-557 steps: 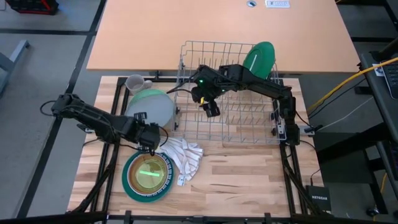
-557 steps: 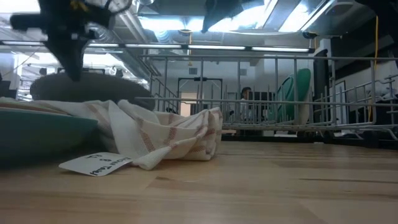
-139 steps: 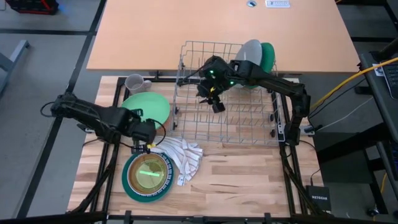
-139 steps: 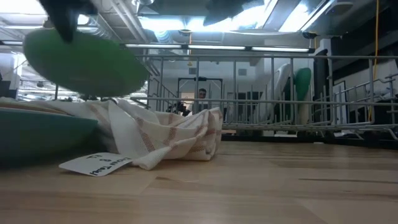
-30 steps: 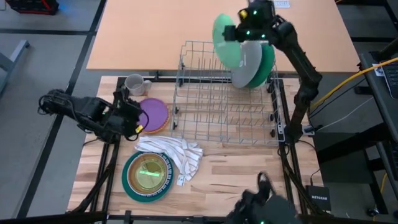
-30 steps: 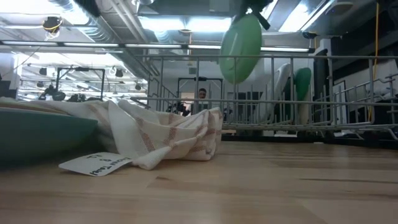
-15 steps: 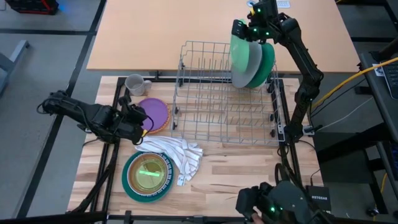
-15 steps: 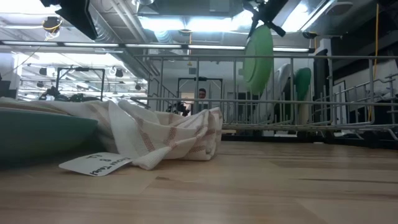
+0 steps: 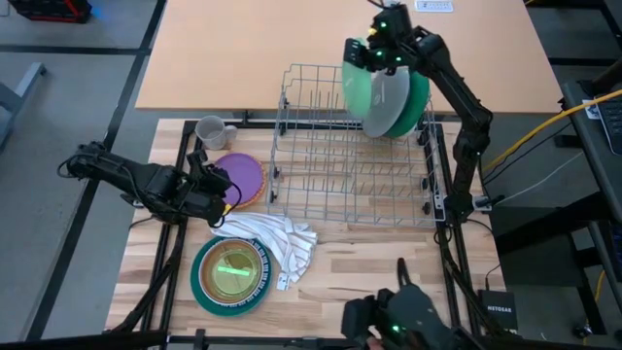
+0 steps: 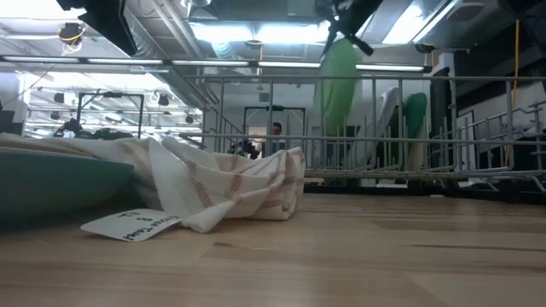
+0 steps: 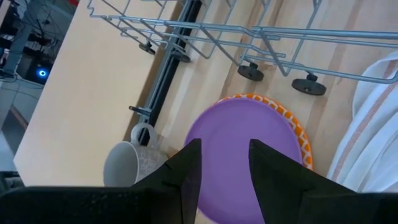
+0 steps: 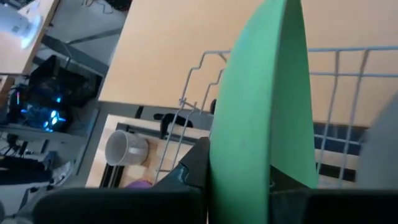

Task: Sort dishes
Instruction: Put the light green plate into the dish rack

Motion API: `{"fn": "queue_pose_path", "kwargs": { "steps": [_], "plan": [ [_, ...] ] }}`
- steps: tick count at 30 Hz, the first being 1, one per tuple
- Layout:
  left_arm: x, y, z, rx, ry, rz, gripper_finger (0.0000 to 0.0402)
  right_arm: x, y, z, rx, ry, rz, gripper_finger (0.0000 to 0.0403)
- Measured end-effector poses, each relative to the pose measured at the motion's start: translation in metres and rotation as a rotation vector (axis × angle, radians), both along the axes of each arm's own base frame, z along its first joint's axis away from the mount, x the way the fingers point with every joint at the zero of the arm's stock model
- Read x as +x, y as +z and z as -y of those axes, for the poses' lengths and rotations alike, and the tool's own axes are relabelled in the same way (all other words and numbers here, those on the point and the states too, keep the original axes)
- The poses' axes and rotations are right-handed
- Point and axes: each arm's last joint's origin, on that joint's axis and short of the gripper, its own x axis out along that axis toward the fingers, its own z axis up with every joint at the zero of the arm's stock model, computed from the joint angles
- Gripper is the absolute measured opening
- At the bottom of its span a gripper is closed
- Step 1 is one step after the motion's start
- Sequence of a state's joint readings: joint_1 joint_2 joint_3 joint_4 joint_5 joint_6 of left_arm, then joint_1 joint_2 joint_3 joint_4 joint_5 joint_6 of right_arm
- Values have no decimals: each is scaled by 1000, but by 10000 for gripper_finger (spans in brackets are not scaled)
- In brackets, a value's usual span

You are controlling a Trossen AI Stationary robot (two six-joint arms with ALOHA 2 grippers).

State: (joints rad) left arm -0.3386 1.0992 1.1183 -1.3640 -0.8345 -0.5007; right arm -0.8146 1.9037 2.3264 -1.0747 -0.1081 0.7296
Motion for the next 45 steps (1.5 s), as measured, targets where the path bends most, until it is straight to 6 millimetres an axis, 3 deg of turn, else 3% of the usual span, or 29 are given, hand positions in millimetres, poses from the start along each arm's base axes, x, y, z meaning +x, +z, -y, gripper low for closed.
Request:
{"fn": "queue_pose_path", "kwargs": {
  "steps": [6,25,45],
  "plan": [
    [0,0,0,-5,6,11,123,9,-16,11,36,-7,-29,37],
    [1,0,0,-7,3,17,123,10,-26,16,44,-75,-104,39],
    [1,0,0,-8,3,17,123,21,-56,31,43,-21,-260,94]
  ]
}}
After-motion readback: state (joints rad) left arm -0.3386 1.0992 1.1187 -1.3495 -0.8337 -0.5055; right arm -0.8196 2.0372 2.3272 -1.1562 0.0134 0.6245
